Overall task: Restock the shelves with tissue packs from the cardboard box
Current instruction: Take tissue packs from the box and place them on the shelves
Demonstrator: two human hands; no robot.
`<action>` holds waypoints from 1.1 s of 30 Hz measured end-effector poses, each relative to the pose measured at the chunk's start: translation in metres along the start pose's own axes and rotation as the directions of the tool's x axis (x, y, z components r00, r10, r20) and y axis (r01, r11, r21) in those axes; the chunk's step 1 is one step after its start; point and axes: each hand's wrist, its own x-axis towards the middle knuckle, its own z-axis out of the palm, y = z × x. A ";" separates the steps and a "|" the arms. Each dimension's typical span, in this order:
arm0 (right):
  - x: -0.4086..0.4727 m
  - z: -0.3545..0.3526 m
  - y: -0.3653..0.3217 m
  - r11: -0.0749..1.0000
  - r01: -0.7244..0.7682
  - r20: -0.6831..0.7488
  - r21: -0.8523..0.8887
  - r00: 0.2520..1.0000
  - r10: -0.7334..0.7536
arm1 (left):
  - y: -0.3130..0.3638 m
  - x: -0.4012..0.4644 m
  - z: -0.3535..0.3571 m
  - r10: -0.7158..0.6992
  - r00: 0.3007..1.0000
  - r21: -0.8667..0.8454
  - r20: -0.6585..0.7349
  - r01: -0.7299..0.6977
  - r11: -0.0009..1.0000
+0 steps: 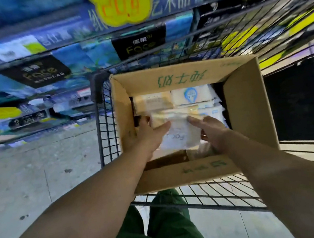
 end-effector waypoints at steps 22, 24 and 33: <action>-0.144 0.453 -0.124 0.873 0.418 0.522 -0.251 0.818 -0.242 | -0.047 -0.173 -0.488 0.366 0.894 -0.158 -0.258 -0.413 0.897; -0.163 0.545 -0.108 0.832 0.469 0.588 -0.297 0.776 -0.227 | -0.092 -0.203 -0.567 0.367 0.849 -0.099 -0.381 -0.432 0.897; -0.289 0.879 -0.081 0.640 0.726 0.865 -0.252 0.465 -0.187 | -0.221 -0.337 -0.833 0.226 0.594 -0.185 -0.772 -0.550 0.814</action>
